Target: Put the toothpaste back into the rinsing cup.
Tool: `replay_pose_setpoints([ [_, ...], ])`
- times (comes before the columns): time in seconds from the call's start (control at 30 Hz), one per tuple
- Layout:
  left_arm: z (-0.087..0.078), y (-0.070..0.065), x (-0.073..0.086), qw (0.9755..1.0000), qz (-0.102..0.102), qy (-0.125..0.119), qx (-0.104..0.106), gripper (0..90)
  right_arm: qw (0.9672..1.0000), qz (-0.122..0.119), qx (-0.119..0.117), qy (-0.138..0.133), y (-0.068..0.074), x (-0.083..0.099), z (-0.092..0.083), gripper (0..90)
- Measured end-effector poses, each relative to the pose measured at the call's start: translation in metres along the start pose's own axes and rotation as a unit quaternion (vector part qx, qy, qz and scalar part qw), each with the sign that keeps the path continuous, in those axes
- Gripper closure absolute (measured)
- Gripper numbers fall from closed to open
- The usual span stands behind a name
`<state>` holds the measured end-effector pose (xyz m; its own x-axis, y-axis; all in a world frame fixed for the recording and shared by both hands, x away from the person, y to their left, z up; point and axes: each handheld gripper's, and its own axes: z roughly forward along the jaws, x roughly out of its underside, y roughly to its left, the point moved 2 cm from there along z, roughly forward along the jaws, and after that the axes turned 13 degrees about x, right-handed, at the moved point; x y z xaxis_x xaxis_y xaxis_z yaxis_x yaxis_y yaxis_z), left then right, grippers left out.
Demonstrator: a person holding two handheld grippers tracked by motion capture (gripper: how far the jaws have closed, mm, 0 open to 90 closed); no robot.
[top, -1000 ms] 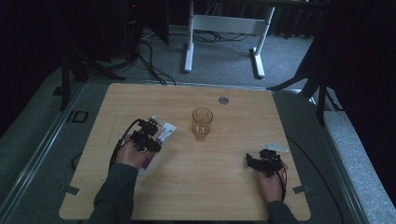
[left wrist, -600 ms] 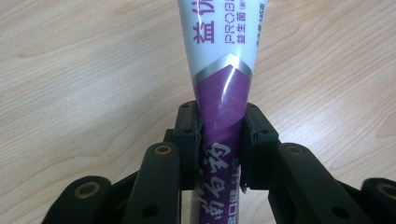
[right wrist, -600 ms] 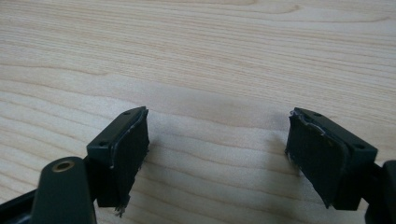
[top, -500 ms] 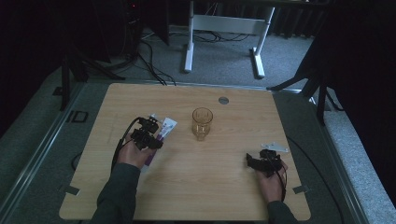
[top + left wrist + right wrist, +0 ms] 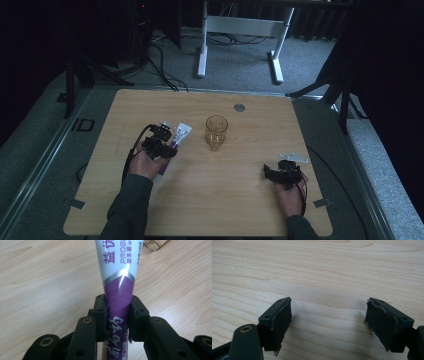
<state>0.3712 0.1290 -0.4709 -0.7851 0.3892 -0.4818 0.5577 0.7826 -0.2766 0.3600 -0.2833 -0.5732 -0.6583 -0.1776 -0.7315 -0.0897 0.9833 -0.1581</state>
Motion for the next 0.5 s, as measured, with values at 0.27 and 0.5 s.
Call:
replay_pose_setpoints([
  [0.27,-0.0023,-0.0018,-0.0018,0.9997,0.003,-0.024,-0.001,71.6,1.0000,-0.001,-0.001,0.000,0.0002,-0.0003,0.0002,21.0],
  [0.5,-0.0038,-0.0037,-0.0042,0.9991,0.003,-0.043,-0.001,71.6,1.0000,0.000,-0.001,0.000,0.0002,-0.0003,0.0002,20.9],
])
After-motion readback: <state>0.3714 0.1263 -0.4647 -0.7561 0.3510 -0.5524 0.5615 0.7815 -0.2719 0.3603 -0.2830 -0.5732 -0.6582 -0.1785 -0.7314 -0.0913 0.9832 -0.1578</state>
